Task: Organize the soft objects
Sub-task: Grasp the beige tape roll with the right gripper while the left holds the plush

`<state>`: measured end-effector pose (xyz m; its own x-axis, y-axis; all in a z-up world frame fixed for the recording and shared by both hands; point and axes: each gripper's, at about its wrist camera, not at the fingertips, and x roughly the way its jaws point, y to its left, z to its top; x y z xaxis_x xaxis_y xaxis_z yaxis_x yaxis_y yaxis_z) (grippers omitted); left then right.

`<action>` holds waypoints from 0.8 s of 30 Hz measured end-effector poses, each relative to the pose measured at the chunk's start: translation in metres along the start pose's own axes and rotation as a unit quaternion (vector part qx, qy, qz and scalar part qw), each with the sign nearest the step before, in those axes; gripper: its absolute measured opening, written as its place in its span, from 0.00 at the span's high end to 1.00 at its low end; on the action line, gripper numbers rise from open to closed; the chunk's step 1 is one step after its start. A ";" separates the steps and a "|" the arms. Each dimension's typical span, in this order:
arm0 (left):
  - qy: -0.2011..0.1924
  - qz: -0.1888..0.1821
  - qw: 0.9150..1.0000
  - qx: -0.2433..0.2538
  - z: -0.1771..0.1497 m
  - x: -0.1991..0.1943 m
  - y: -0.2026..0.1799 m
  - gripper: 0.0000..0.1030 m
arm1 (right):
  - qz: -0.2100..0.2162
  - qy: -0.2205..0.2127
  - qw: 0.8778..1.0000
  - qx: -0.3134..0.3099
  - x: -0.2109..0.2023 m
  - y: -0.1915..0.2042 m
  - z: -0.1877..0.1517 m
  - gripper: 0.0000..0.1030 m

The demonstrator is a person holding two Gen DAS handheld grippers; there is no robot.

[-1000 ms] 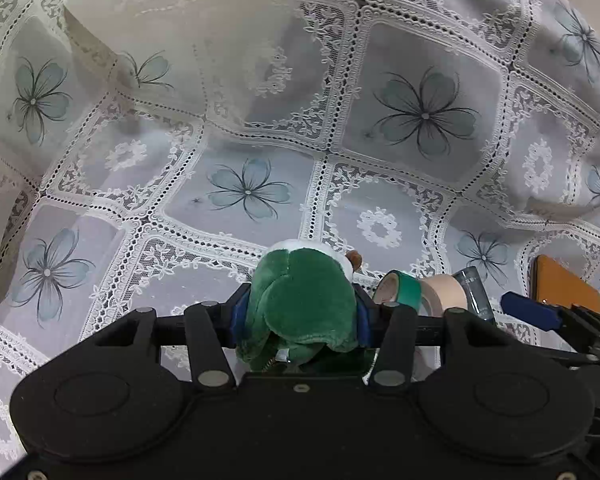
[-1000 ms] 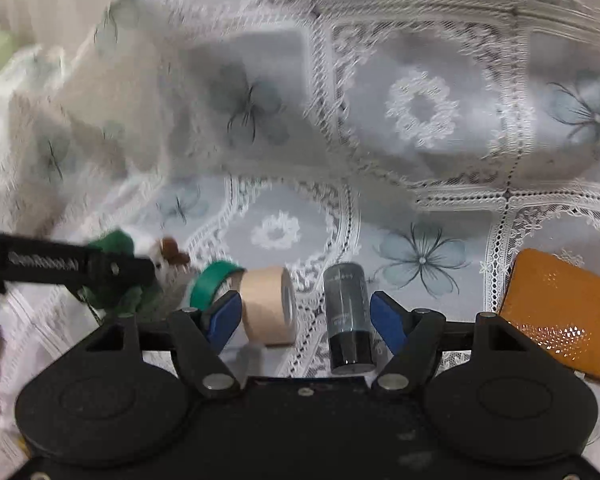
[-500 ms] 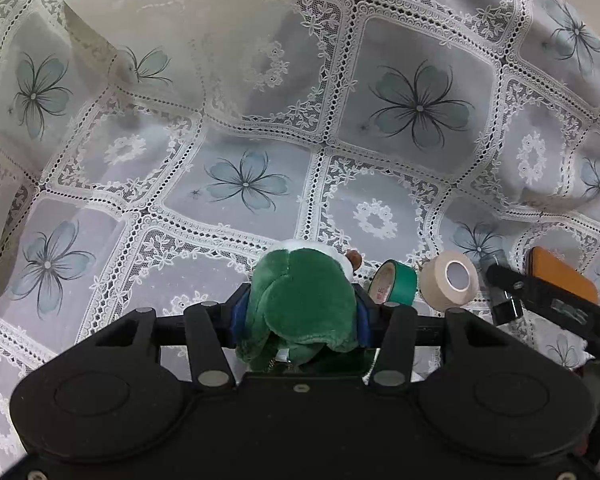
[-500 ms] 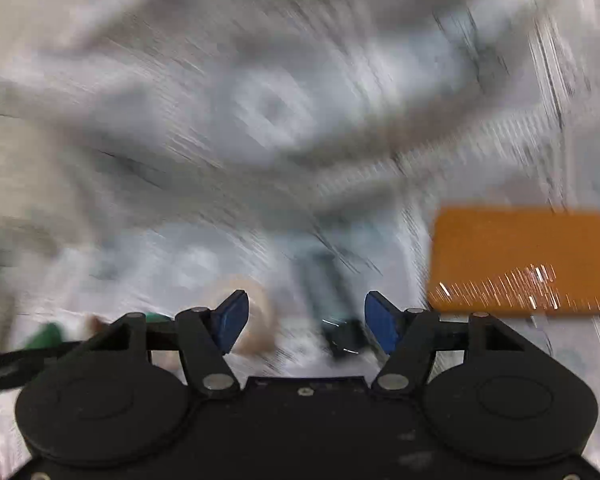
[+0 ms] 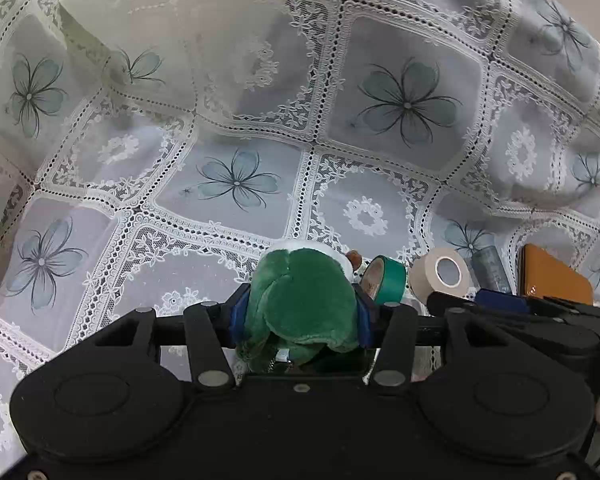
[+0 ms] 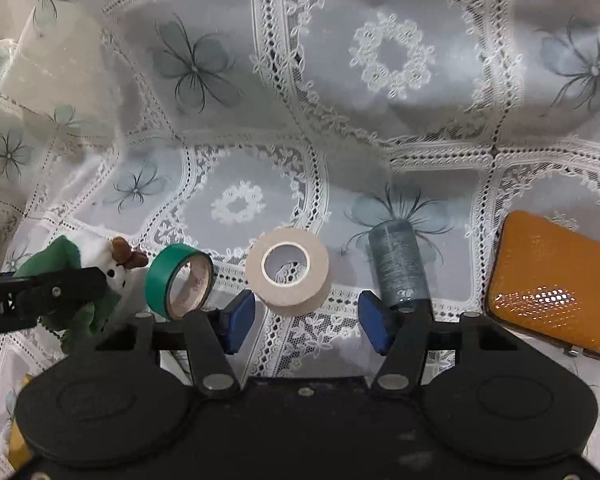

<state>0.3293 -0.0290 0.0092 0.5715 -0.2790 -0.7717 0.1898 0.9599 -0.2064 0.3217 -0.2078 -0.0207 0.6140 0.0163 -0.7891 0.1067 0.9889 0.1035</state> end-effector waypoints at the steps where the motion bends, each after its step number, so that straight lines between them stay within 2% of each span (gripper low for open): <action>1: 0.000 0.000 1.000 0.001 -0.001 -0.001 0.000 0.52 | -0.001 0.005 1.000 -0.003 0.003 0.002 0.000 0.44; 4: 0.001 -0.002 1.000 0.004 -0.003 -0.003 -0.001 0.52 | -0.005 0.011 1.000 -0.012 0.010 0.006 0.002 0.45; 6: 0.001 -0.001 1.000 0.006 -0.005 -0.004 -0.002 0.52 | -0.003 0.001 1.000 -0.009 0.009 0.006 0.001 0.56; 7: 0.002 -0.002 1.000 0.006 -0.005 -0.004 -0.003 0.52 | 0.005 -0.001 1.000 -0.008 0.008 0.004 0.001 0.68; 9: 0.003 -0.001 1.000 0.008 -0.006 -0.005 -0.003 0.52 | 0.003 0.000 1.000 -0.015 0.008 0.006 0.001 0.70; 10: 0.003 0.000 1.000 0.008 -0.006 -0.005 -0.004 0.52 | 0.001 0.001 1.000 -0.019 0.008 0.007 0.001 0.88; 11: 0.002 0.001 1.000 0.008 -0.006 -0.006 -0.004 0.52 | 0.000 0.006 1.000 -0.022 0.010 0.007 0.001 0.98; 13: 0.001 0.000 1.000 0.008 -0.006 -0.009 -0.004 0.52 | 0.001 0.008 1.000 -0.012 0.010 0.004 0.002 0.99; 15: -0.001 -0.002 1.000 0.009 -0.007 -0.012 -0.004 0.52 | 0.007 0.004 1.000 0.000 0.009 0.000 0.001 0.94; 16: -0.002 -0.001 1.000 0.010 -0.007 -0.014 -0.005 0.52 | 0.009 -0.001 1.000 0.006 0.005 -0.002 0.001 0.84; 17: -0.003 0.000 1.000 0.011 -0.007 -0.015 -0.005 0.52 | 0.012 -0.010 1.000 0.011 0.002 -0.004 0.002 0.60; 18: -0.004 0.000 1.000 0.011 -0.007 -0.016 -0.005 0.52 | 0.012 -0.023 0.999 0.018 -0.002 -0.006 0.002 0.43; 19: -0.005 -0.001 1.000 0.012 -0.007 -0.016 -0.005 0.52 | 0.009 -0.037 0.999 0.023 -0.007 -0.007 0.002 0.23; 21: -0.004 -0.002 1.000 0.013 -0.007 -0.016 -0.005 0.52 | 0.013 -0.060 0.998 0.028 -0.013 -0.009 0.002 0.20; 24: -0.002 -0.005 1.000 0.012 -0.007 -0.016 -0.006 0.52 | 0.010 -0.035 0.999 0.034 -0.007 -0.010 0.007 0.23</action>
<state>0.3131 -0.0299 0.0182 0.5724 -0.2886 -0.7675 0.2138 0.9562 -0.2001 0.3215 -0.2189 -0.0121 0.6697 0.0229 -0.7423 0.1458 0.9760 0.1616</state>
